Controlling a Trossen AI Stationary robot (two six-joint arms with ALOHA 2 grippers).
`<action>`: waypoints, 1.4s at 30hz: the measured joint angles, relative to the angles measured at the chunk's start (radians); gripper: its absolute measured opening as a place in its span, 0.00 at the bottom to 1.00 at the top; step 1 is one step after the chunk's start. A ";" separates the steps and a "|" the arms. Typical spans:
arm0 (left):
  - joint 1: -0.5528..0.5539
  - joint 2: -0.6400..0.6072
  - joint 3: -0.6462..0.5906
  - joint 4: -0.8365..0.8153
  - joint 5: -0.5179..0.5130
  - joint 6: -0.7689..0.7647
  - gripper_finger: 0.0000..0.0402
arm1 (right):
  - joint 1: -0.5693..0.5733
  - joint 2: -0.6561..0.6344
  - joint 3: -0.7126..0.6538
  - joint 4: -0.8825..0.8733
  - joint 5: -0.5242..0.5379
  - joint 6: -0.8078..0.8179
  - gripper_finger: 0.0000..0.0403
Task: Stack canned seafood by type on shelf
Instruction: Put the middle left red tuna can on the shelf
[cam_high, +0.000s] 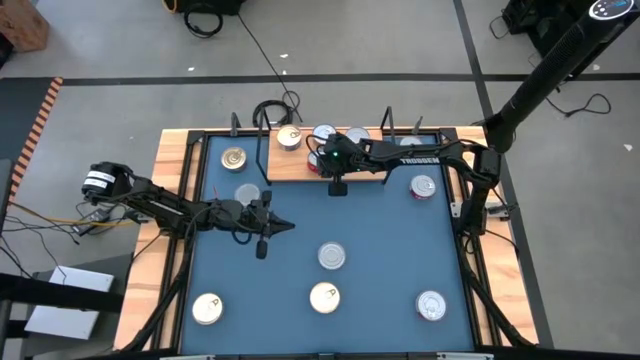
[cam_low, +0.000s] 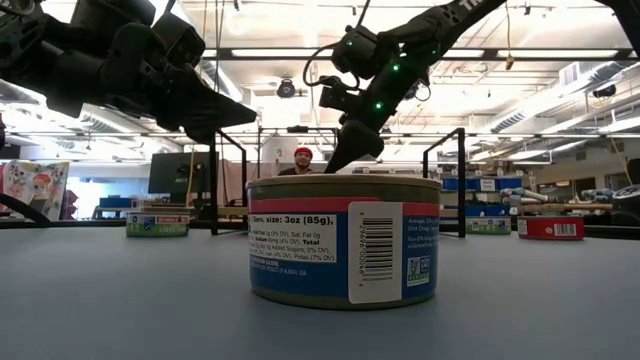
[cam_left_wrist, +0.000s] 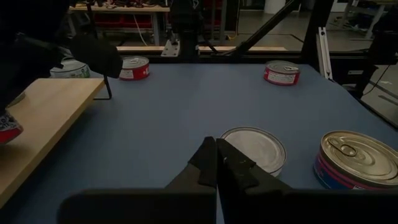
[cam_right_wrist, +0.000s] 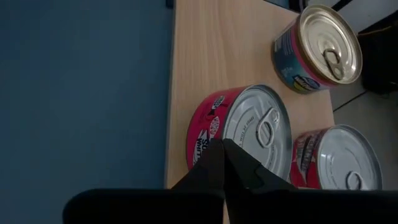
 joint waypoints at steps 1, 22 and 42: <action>0.000 0.000 0.000 -0.001 0.000 0.000 0.00 | -0.002 0.000 0.000 0.000 -0.001 0.000 0.01; 0.000 0.000 0.000 -0.007 0.000 -0.001 0.00 | 0.011 -0.008 0.001 -0.001 0.132 0.001 0.30; 0.002 0.000 0.000 -0.012 0.000 -0.019 0.00 | 0.101 -0.117 -0.061 0.105 0.136 0.060 0.01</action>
